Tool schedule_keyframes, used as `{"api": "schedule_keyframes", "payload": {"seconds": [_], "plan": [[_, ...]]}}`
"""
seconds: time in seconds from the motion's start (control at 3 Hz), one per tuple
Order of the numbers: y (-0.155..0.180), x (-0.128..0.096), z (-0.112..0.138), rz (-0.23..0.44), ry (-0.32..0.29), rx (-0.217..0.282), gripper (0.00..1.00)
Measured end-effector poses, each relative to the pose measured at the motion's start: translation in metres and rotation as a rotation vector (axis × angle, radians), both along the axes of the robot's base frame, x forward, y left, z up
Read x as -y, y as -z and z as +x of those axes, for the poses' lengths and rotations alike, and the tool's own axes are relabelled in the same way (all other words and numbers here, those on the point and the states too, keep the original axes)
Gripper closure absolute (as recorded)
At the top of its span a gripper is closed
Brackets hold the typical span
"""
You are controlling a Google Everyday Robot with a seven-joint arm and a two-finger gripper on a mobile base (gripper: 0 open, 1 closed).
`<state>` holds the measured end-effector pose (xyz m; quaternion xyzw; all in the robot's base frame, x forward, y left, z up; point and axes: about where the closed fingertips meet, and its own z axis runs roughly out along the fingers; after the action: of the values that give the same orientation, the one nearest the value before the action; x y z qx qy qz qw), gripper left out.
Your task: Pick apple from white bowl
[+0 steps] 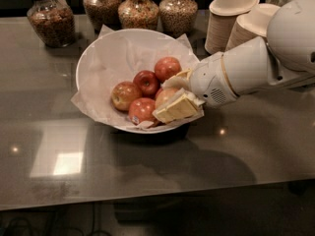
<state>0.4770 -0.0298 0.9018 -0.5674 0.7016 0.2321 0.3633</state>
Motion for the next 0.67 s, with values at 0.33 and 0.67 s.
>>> {"api": "schedule_keyframes", "payload": {"seconds": [0.33, 0.67], "plan": [[0.0, 0.0, 0.0, 0.0, 0.0, 0.0, 1.0], [-0.013, -0.008, 0.004, 0.021, -0.038, 0.007, 1.0]]}}
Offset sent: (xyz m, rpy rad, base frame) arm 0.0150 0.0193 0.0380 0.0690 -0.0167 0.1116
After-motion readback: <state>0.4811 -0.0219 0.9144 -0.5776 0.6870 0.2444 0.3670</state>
